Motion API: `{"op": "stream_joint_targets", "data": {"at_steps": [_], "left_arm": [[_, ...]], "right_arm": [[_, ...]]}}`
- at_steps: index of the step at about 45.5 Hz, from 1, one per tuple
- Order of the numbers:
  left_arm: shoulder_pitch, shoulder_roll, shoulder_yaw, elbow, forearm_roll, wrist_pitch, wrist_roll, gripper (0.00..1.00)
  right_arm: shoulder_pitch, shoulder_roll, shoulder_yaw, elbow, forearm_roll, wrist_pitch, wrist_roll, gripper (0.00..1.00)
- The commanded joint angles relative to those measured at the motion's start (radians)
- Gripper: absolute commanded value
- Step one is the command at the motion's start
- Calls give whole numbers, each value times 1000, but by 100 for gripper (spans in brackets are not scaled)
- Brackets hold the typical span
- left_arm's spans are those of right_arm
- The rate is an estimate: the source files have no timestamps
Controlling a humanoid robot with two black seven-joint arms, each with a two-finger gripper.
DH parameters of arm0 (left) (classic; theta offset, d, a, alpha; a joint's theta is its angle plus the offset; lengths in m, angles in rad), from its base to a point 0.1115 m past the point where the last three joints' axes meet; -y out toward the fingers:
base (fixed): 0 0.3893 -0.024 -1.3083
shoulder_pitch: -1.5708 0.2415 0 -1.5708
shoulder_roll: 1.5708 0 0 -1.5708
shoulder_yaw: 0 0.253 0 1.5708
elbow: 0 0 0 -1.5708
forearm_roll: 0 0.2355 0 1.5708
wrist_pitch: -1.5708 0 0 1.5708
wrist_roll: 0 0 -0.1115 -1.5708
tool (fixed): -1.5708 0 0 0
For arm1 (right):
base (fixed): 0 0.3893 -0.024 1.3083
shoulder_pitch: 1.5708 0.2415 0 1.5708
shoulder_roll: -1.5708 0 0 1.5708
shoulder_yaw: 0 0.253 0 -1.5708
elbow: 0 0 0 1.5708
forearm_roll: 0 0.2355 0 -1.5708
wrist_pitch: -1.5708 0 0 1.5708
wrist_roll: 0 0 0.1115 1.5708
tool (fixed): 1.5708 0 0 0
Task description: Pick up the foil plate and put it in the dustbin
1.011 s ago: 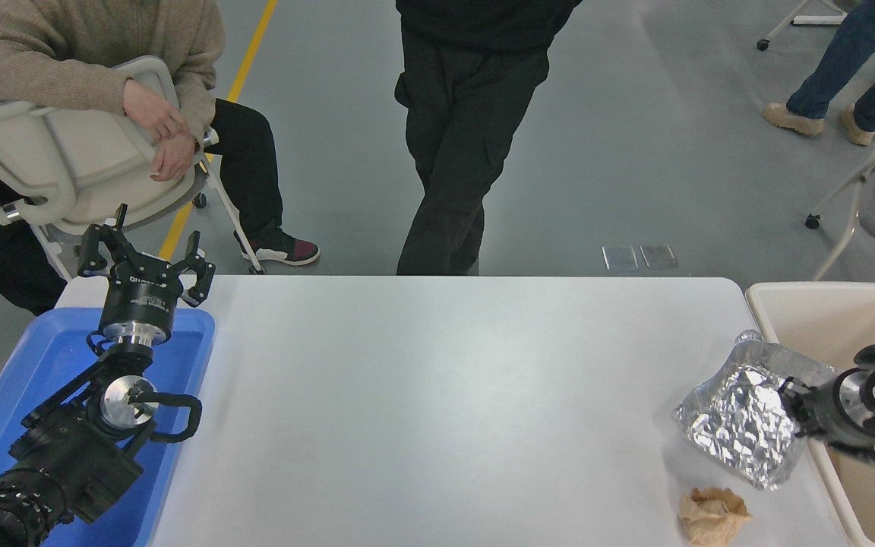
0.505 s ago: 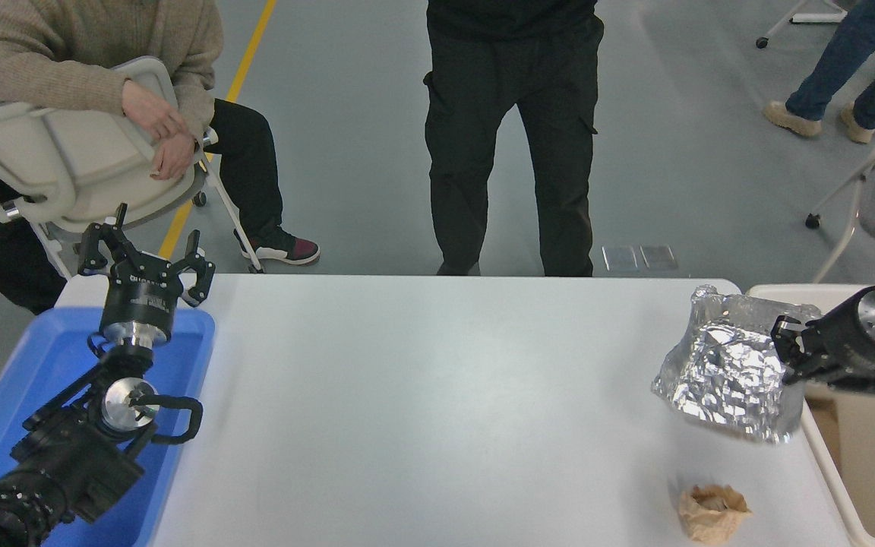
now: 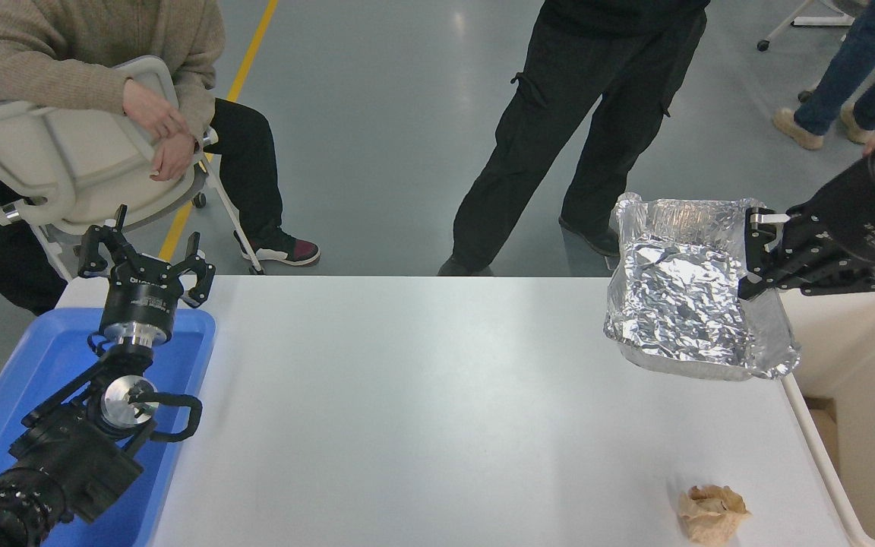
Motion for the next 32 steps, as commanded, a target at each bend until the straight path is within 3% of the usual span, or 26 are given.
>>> {"op": "stream_joint_targets", "data": {"at_steps": [1, 18, 26, 32], "left_arm": [[0, 0, 0, -1, 0, 0, 0, 99], [0, 0, 0, 1, 0, 0, 0, 99], [0, 0, 0, -1, 0, 0, 0, 99], [0, 0, 0, 1, 0, 0, 0, 99]], "right_arm": [[68, 28, -6, 17, 1, 16, 0, 0], [90, 45, -213, -20, -10, 16, 3, 0], [80, -27, -328, -94, -7, 16, 3, 0], [48, -88, -412, -121, -8, -131, 5, 0]]}}
